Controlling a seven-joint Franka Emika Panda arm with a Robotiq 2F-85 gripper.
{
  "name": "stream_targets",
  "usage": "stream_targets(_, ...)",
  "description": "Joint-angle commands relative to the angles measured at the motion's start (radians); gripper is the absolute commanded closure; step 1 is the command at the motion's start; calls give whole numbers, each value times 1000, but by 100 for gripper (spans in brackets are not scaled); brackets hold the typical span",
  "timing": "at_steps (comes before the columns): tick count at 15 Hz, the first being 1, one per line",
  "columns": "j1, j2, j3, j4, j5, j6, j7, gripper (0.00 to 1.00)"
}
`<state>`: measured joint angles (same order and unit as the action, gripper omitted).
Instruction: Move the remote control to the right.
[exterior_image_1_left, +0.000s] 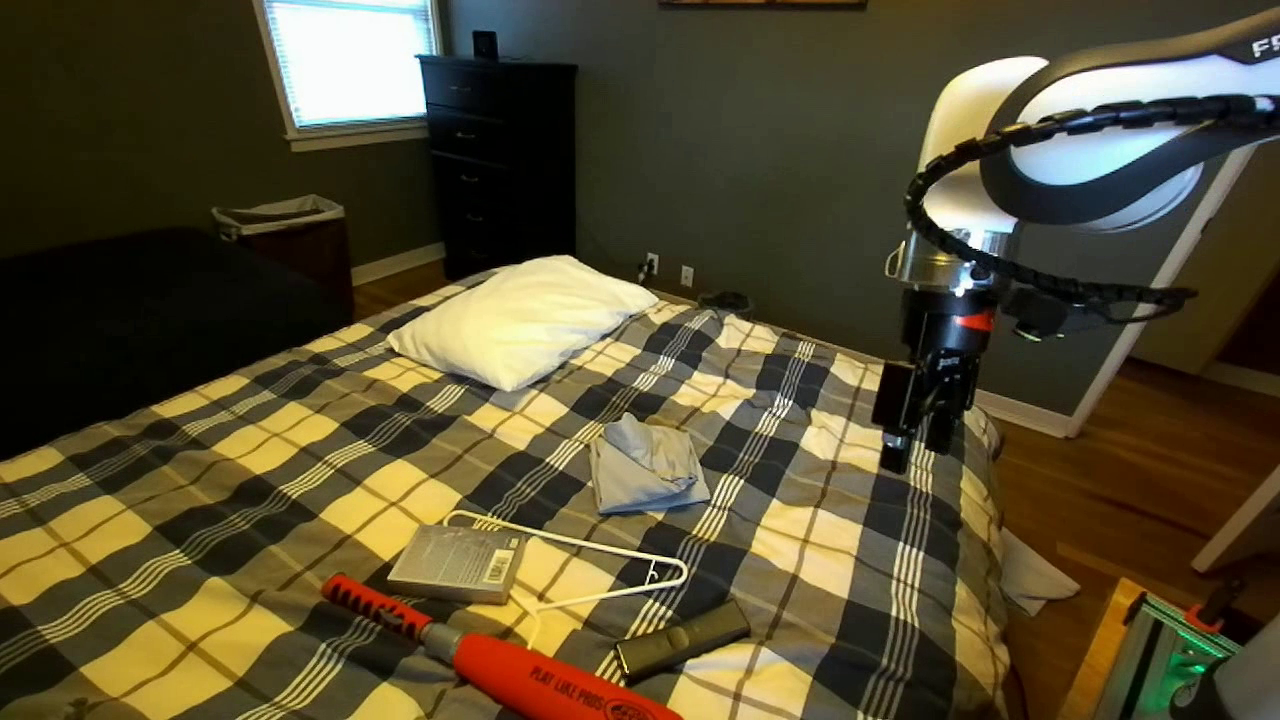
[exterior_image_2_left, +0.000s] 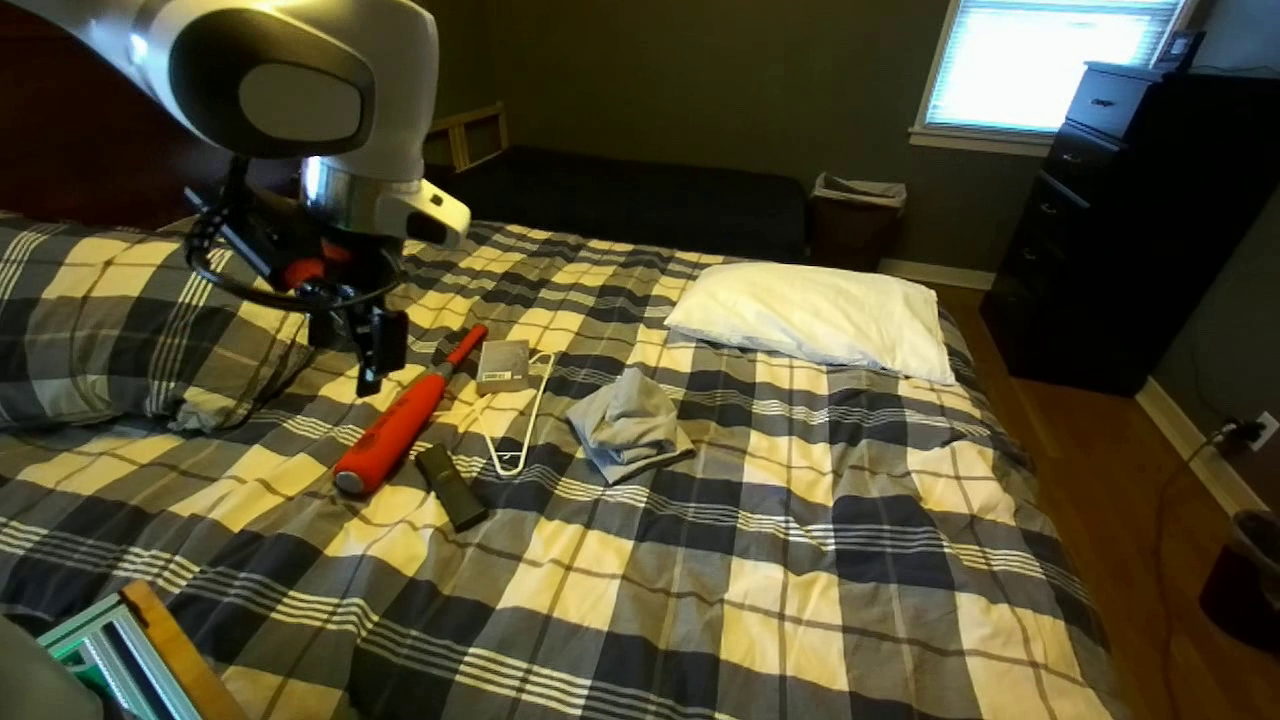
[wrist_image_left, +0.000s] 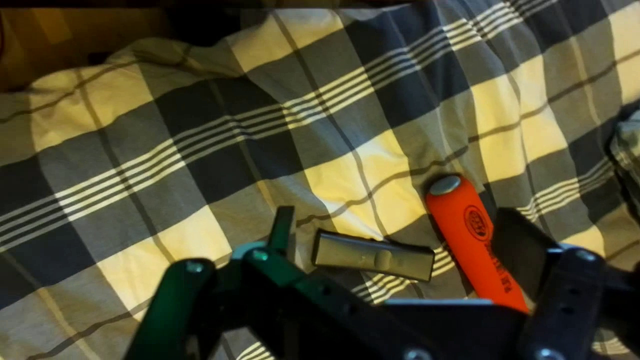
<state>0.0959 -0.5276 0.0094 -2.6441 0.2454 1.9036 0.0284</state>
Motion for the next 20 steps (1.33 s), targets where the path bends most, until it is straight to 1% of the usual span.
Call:
stream_targets(1,-14,181,42,162,-117,-100,-14,0)
stream_targets(3,-10,264,62,218,-187,-89,-31,0)
stream_targets(4,0,285,59,235,-202,-80,-81,0)
stream_targets(5,-7,183,54,165,-158,-68,-29,0)
stream_targets(7,-4,254,62,208,-178,-68,-57,0)
stream_targets(9,-4,285,62,227,-184,-68,-67,0)
stream_targets(10,-5,296,70,231,-210,-63,-55,0)
stream_targets(14,5,427,113,276,-411,-8,-59,0)
stream_targets(17,32,585,153,371,-543,56,-55,0)
stream_targets(20,70,718,173,476,-650,139,-92,0)
